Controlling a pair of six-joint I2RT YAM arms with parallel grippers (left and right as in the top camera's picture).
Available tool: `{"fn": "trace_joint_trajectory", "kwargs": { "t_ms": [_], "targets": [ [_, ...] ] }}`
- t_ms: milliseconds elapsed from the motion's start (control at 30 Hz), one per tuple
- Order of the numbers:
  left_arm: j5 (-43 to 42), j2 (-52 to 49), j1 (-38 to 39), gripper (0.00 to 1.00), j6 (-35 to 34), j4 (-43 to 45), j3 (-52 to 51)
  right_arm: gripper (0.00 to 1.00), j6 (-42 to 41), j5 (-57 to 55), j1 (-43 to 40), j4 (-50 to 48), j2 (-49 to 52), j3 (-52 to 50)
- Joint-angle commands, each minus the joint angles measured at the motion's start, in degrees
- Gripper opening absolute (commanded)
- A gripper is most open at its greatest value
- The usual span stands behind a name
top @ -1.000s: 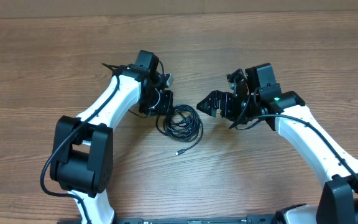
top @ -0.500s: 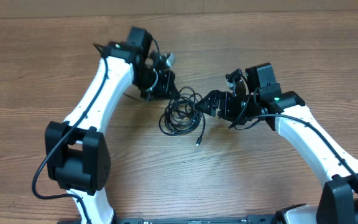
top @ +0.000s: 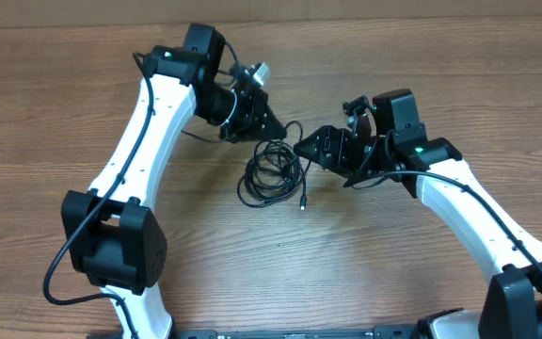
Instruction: Untangle cables
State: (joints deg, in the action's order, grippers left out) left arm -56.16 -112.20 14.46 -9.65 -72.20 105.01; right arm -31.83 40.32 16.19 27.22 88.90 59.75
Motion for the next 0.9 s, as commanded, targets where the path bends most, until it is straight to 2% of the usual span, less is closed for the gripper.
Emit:
{"fn": "trace_joint_trajectory", "kwargs": {
  "t_ms": [0,267,367,400,467,700,867],
  "targets": [
    [-13.2,-0.1,-1.3,0.04,2.1,0.2,5.4,0.86,-2.6,1.3,0.3,-1.6,0.2,1.1],
    [-12.4,0.9,-1.7,0.04,1.9,-0.2,14.8,0.85,-3.0,0.3,0.3,-4.9,0.2,1.1],
    [-9.5,1.8,-1.7,0.04,0.5,-0.2,16.9,0.66,-4.2,0.3,0.3,-6.6,0.2,1.1],
    [-8.0,2.2,-1.7,0.04,-0.5,-0.2,17.2,0.63,-4.2,0.3,0.3,-7.1,0.2,1.1],
    [-6.2,2.8,-1.5,0.04,-2.1,-0.2,17.3,0.63,-4.2,0.3,0.3,-7.7,0.2,1.1],
    [-9.6,3.8,-1.4,0.04,-2.2,0.2,17.9,0.64,-4.2,0.2,0.3,-10.9,0.2,1.1],
    [-9.9,5.3,-1.4,0.04,-2.4,0.2,18.0,0.74,-0.4,-3.2,0.3,-13.5,0.2,1.1]
  ]
}}
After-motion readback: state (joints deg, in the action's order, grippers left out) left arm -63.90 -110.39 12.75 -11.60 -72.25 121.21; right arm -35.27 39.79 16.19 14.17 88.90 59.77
